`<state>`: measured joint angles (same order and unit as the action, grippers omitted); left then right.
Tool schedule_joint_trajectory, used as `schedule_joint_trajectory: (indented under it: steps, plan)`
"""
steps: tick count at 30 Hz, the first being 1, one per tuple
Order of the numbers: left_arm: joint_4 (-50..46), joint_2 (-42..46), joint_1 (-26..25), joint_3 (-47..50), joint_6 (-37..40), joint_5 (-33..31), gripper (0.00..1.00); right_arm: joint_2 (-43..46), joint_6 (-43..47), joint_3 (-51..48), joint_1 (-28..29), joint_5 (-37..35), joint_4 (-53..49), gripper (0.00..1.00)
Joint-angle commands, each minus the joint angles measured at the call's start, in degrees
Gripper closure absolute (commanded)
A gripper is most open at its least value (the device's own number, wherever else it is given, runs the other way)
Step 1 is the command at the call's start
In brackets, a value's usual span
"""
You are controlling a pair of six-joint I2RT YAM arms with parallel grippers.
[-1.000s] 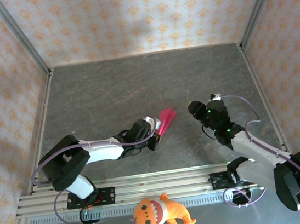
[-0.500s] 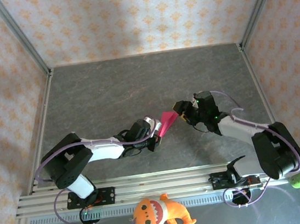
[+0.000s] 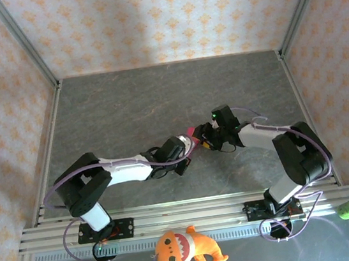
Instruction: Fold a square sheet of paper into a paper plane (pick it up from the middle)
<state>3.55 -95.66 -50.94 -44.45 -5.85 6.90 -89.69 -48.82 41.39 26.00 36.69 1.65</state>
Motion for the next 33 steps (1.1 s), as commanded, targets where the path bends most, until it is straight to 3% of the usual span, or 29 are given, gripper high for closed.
schedule_joint_trajectory:
  steps: [1, 10, 16, 28, 33]
  plan:
    - [-5.9, -0.7, -1.3, -1.8, 3.5, -7.0, 1.00, -0.9, 2.1, 2.6, 0.3, 0.5, -3.2, 0.52]
    - [-8.5, -1.1, -3.7, -3.9, 5.3, -12.9, 0.98, -1.6, 2.8, 2.9, 0.2, 1.6, -3.1, 0.83]
    - [-9.7, -1.6, -5.3, -5.0, 6.2, -17.4, 0.92, -1.3, 2.3, 2.3, 0.1, 2.6, -2.0, 1.00]
    - [-10.4, -2.8, -6.5, -5.8, 6.6, -22.1, 0.84, -1.3, 1.9, 1.7, 0.2, 4.4, -0.7, 1.00]
    - [-9.8, -3.1, -6.7, -6.1, 6.4, -22.1, 0.92, -1.2, 2.1, 1.4, 0.0, 4.5, -0.6, 1.00]
